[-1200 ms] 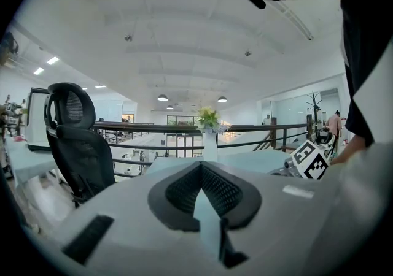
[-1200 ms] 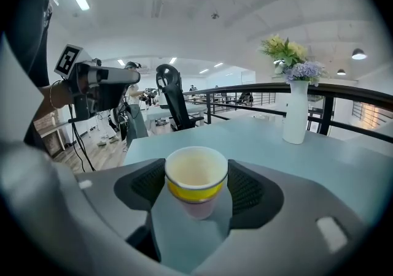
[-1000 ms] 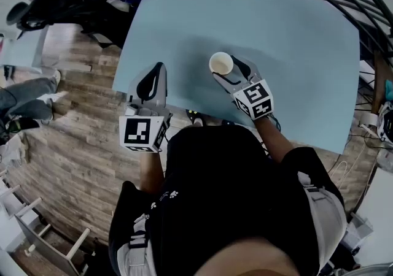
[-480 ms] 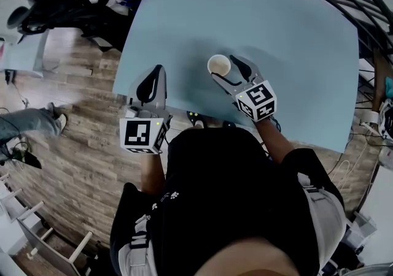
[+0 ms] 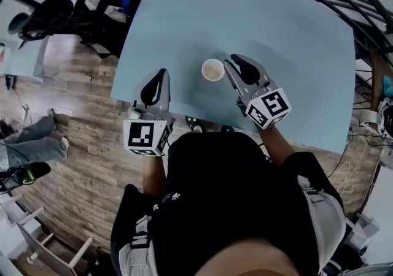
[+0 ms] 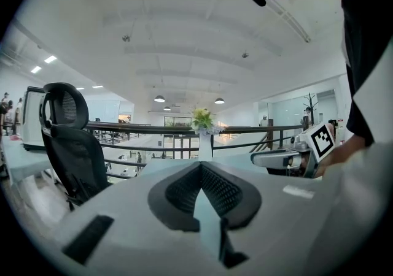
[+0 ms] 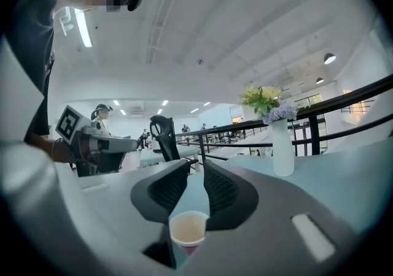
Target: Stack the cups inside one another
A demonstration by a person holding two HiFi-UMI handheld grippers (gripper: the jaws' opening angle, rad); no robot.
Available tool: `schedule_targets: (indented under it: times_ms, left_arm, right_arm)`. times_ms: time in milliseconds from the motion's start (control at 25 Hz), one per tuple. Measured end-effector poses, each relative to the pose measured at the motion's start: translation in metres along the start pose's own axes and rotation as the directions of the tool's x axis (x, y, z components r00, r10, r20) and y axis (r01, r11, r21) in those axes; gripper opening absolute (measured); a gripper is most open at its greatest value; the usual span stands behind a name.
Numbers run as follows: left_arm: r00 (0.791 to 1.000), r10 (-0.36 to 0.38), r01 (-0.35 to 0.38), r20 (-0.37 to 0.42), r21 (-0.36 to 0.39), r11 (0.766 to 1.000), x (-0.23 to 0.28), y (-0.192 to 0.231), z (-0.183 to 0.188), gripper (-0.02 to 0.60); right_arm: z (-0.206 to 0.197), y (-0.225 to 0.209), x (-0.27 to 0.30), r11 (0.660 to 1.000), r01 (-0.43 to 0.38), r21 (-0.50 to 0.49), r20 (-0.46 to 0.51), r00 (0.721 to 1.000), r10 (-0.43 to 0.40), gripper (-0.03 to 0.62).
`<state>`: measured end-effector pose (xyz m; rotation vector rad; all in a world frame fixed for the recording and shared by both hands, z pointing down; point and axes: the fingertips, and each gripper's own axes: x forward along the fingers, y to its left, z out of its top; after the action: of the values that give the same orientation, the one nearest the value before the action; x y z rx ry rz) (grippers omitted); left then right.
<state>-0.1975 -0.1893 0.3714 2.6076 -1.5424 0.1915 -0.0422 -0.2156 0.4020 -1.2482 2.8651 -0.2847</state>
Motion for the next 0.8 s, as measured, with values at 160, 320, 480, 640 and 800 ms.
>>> schedule_targets:
  times_ms: [160, 320, 480, 640, 800]
  left_arm:
    - [1.000, -0.001, 0.001, -0.007, -0.003, 1.000, 0.003, -0.007, -0.002, -0.014]
    - [1.000, -0.005, 0.005, 0.006, 0.001, 1.000, 0.005, -0.015, 0.004, -0.014]
    - [1.000, -0.003, 0.003, 0.006, 0.002, 1.000, 0.006, -0.021, 0.004, -0.015]
    - [1.000, 0.005, -0.005, 0.006, -0.002, 1.000, 0.006, -0.021, 0.003, -0.014]
    - [1.000, 0.015, -0.015, 0.005, -0.001, 1.000, 0.004, -0.024, 0.004, -0.014]
  right_arm:
    - [0.019, -0.003, -0.010, 1.000, -0.008, 0.005, 0.073, 0.997, 0.008, 0.007]
    - [0.031, -0.003, -0.015, 1.000, -0.022, -0.007, 0.092, 0.996, 0.022, 0.006]
    - [0.033, -0.004, -0.018, 0.999, -0.033, -0.025, 0.080, 0.996, 0.035, 0.006]
    - [0.030, -0.005, -0.018, 0.998, -0.037, -0.041, 0.064, 0.997, 0.039, 0.006]
    - [0.031, -0.006, -0.020, 0.998, -0.047, -0.046, 0.059, 0.997, 0.050, 0.005]
